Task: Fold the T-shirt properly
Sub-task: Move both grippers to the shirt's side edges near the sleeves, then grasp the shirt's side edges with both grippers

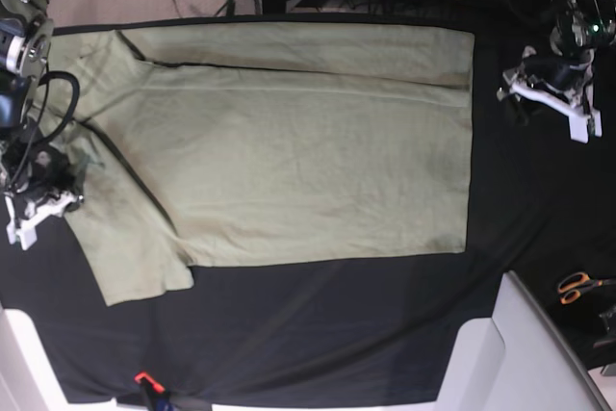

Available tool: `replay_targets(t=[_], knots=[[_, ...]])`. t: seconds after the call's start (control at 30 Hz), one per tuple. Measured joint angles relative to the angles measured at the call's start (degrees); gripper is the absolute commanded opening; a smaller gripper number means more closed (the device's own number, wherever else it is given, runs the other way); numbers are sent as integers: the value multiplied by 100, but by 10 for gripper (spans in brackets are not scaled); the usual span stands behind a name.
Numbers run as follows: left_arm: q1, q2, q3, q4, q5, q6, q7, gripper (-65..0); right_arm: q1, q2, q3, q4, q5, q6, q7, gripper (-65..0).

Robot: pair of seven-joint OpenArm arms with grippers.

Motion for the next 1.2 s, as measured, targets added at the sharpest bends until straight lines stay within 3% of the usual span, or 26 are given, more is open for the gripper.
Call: replay_targets(t=[0.03,0.17,0.23,0.37,0.47,0.53,0.77,0.93,1.13,1.2], knots=[[-103,-2,11,-105,-11,-2,-11,-321,-7,0,0,-4,7,11,-31,-650],[-667,-9,9,-706,39,26,2,-313,-44,-13,0,-2,42,9,-44,-645],[-1075,0,0,-1040,20,11,17,-250,-46,-17,0,-2,48,7,-44,-650],[-1971,-17,179,-1893,2,20,-63,-26,-50,-13,2,-2,61,24,-44,-650],[-2367,-144,824,-2697,7,26,-39,0,-50,-15,2,-2,44,24,-46,-650],[-2518,-92,1058,-3158,4,24,-46,-25,-50,-13,2,-2,61,28,-46,-650],[-2677,9,1145,-3753,-59,-2,-887,-151,-52,-13,0,0,59,31,-46,-650],[-2673,35,1156,-3823,-83,0,-870,-365,-52,-13,0,2,55,61,-48,-650],[-2645,66,1473,-3832,-101,-4,-881,-471,-52,-13,0,2,55,66,-46,-650],[-2627,61,1456,-3832,-101,-2,-866,-563,-55,-13,0,2,55,68,-48,-650]])
